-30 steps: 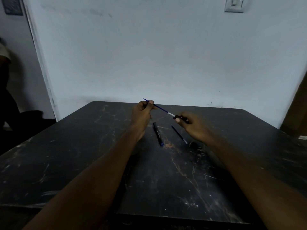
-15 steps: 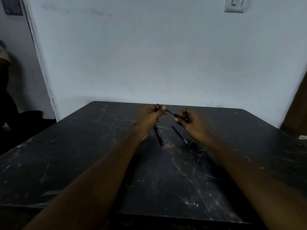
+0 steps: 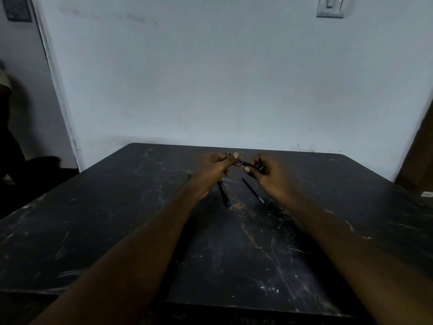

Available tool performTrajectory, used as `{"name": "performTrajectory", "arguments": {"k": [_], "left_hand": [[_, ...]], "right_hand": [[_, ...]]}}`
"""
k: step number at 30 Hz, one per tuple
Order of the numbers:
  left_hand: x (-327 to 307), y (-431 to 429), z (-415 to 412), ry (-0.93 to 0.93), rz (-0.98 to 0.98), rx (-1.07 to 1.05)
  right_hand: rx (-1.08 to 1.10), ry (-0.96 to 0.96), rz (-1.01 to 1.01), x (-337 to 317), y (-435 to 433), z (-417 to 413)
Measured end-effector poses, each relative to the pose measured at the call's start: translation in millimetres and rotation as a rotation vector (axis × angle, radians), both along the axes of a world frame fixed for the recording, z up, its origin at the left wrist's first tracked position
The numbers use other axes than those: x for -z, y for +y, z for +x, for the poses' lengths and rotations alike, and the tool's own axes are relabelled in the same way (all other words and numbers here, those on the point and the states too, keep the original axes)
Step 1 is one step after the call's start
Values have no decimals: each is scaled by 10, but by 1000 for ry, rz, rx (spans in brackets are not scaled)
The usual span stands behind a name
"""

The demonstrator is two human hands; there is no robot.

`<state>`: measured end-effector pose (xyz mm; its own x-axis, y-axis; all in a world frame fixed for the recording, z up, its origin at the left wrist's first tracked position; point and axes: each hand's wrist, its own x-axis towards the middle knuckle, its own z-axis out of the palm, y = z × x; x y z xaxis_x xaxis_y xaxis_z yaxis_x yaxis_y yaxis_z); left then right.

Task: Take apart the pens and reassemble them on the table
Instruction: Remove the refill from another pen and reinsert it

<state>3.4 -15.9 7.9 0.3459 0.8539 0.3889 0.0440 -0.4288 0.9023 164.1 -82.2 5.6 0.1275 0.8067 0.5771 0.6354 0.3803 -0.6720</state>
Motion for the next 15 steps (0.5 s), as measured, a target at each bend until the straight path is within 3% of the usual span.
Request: {"name": "performTrajectory", "arguments": {"k": [11,15], "left_hand": [[-76,-2,-85,38,45,-13],[-114,106,-292,-41,9,-162]], "right_hand": [[-49,72,-45,68,60,-26],[-34,93,-37,109,104,-3]]}}
